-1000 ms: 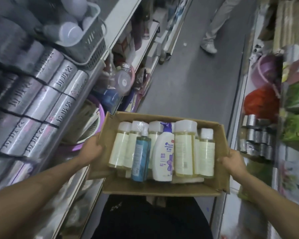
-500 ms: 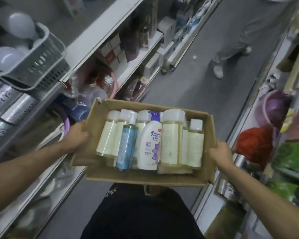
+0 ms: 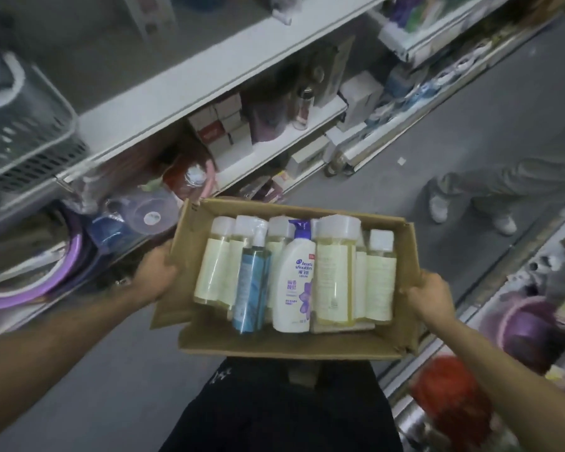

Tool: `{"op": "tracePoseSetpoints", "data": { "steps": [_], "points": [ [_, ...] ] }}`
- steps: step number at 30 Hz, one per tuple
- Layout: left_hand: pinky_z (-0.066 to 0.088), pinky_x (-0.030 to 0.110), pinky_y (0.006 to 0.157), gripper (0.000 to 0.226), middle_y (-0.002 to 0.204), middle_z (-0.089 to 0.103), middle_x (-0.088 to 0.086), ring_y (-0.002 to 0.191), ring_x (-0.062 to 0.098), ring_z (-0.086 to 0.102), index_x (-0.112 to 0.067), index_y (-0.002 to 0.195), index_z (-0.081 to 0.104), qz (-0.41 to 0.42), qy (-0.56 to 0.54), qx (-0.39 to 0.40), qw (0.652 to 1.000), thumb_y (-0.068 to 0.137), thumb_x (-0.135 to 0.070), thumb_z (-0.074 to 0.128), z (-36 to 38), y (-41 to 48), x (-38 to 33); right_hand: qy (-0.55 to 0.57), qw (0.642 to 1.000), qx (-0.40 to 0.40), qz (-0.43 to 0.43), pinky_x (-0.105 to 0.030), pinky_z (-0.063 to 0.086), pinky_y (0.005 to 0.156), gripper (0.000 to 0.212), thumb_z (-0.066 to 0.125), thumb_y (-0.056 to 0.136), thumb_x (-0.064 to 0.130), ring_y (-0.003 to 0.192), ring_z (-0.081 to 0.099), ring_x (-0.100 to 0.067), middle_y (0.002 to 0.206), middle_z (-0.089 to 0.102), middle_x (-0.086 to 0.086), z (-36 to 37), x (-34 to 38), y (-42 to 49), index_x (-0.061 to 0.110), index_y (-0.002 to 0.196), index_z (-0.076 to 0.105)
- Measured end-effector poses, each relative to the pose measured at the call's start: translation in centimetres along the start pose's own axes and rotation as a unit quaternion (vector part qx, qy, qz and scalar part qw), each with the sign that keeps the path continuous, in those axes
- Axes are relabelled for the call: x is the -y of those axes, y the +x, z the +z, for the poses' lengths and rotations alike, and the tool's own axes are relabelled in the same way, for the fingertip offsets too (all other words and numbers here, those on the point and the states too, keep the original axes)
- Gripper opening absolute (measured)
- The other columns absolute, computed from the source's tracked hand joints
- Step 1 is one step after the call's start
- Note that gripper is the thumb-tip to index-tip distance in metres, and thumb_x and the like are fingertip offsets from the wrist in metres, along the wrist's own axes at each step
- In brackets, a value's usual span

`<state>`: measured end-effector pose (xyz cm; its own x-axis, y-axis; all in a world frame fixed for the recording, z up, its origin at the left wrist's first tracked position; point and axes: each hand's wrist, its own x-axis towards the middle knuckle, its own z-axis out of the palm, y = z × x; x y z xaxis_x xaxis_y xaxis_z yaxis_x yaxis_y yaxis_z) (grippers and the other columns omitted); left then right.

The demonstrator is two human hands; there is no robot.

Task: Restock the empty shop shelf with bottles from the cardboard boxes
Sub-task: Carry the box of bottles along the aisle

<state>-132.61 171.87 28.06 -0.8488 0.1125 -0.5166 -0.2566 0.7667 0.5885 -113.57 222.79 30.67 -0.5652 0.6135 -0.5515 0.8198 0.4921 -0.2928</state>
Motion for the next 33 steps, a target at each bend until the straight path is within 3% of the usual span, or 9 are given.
{"op": "tracePoseSetpoints", "data": {
  "steps": [6, 8, 11, 16, 19, 23, 27, 30, 33],
  "points": [
    [0.048, 0.016, 0.075, 0.042, 0.104, 0.071, 0.007, 0.089, 0.024, 0.064, -0.032, 0.101, 0.065, -0.067, -0.032, -0.082, 0.994, 0.093, 0.009, 0.07, 5.9, 0.1, 1.2, -0.081, 0.993, 0.037, -0.076, -0.046, 0.061, 0.065, 0.006, 0.067, 0.085, 0.008, 0.07, 0.069, -0.034, 0.072, 0.07, -0.009, -1.5, 5.6, 11.1, 0.009, 0.08, 0.065],
    [0.053, 0.03, 0.078, 0.025, 0.108, 0.073, 0.016, 0.093, 0.033, 0.068, -0.013, 0.107, 0.07, -0.125, -0.057, -0.08, 0.987, 0.095, 0.009, 0.068, 8.2, 0.7, 2.3, -0.128, 0.984, 0.057, -0.106, -0.048, 0.061, 0.065, 0.006, 0.067, 0.087, 0.009, 0.07, 0.067, -0.035, 0.076, 0.07, -0.013, -0.6, 7.6, 15.2, 0.005, 0.082, 0.065],
    [0.054, 0.024, 0.071, 0.032, 0.097, 0.071, 0.011, 0.088, 0.031, 0.065, -0.014, 0.1, 0.066, -0.178, -0.087, -0.119, 0.973, 0.092, 0.017, 0.063, 11.3, 1.7, 4.2, -0.173, 0.97, 0.088, -0.149, -0.04, 0.051, 0.063, 0.004, 0.066, 0.089, 0.01, 0.071, 0.064, -0.034, 0.083, 0.071, -0.015, 2.0, 9.8, 19.9, 0.007, 0.087, 0.067],
    [0.057, 0.058, 0.09, 0.029, 0.111, 0.074, 0.027, 0.103, 0.046, 0.07, 0.004, 0.121, 0.066, -0.234, -0.069, -0.127, 0.962, 0.092, 0.008, 0.064, 16.8, 4.3, 9.0, -0.204, 0.947, 0.119, -0.219, -0.05, 0.059, 0.082, 0.017, 0.069, 0.094, 0.017, 0.092, 0.071, -0.043, 0.099, 0.076, -0.02, 9.3, 11.6, 27.8, 0.007, 0.107, 0.073],
    [0.057, 0.059, 0.09, 0.032, 0.11, 0.074, 0.027, 0.104, 0.047, 0.07, 0.004, 0.123, 0.066, -0.25, -0.068, -0.147, 0.955, 0.093, -0.006, 0.064, 20.3, 6.8, 12.5, -0.23, 0.937, 0.125, -0.232, -0.052, 0.06, 0.087, 0.019, 0.068, 0.096, 0.018, 0.098, 0.071, -0.045, 0.102, 0.076, -0.022, 14.4, 11.9, 31.9, 0.007, 0.112, 0.073],
    [0.053, 0.05, 0.089, 0.034, 0.112, 0.073, 0.025, 0.105, 0.047, 0.069, 0.004, 0.127, 0.066, -0.276, -0.084, -0.172, 0.942, 0.093, 0.009, 0.065, 25.1, 11.0, 18.1, -0.247, 0.929, 0.125, -0.247, -0.05, 0.058, 0.081, 0.003, 0.067, 0.097, 0.016, 0.09, 0.07, -0.041, 0.087, 0.071, -0.011, 21.4, 11.9, 36.2, 0.013, 0.097, 0.069],
    [0.054, 0.046, 0.085, 0.037, 0.114, 0.074, 0.024, 0.105, 0.045, 0.069, -0.001, 0.129, 0.068, -0.292, -0.071, -0.175, 0.937, 0.093, 0.004, 0.068, 29.0, 15.5, 23.8, -0.25, 0.926, 0.116, -0.26, -0.034, 0.047, 0.066, 0.03, 0.067, 0.097, 0.015, 0.064, 0.06, -0.018, 0.067, 0.056, 0.01, 28.3, 12.7, 40.8, 0.027, 0.073, 0.054],
    [0.054, 0.045, 0.085, 0.036, 0.114, 0.074, 0.023, 0.105, 0.045, 0.069, -0.003, 0.129, 0.067, -0.299, -0.068, -0.178, 0.935, 0.093, 0.002, 0.066, 31.3, 18.6, 26.9, -0.242, 0.926, 0.113, -0.266, -0.022, 0.038, 0.055, 0.023, 0.065, 0.097, 0.011, 0.062, 0.054, -0.009, 0.069, 0.058, 0.01, 32.6, 13.1, 43.8, 0.024, 0.079, 0.06],
    [0.057, 0.056, 0.094, 0.037, 0.117, 0.073, 0.026, 0.108, 0.047, 0.068, -0.002, 0.132, 0.066, -0.31, -0.077, -0.178, 0.931, 0.095, 0.001, 0.066, 33.4, 21.3, 29.5, -0.24, 0.924, 0.118, -0.272, -0.028, 0.047, 0.061, 0.014, 0.066, 0.097, 0.011, 0.065, 0.06, -0.016, 0.073, 0.063, 0.003, 36.3, 13.4, 46.0, 0.019, 0.086, 0.065]
  ]
}}
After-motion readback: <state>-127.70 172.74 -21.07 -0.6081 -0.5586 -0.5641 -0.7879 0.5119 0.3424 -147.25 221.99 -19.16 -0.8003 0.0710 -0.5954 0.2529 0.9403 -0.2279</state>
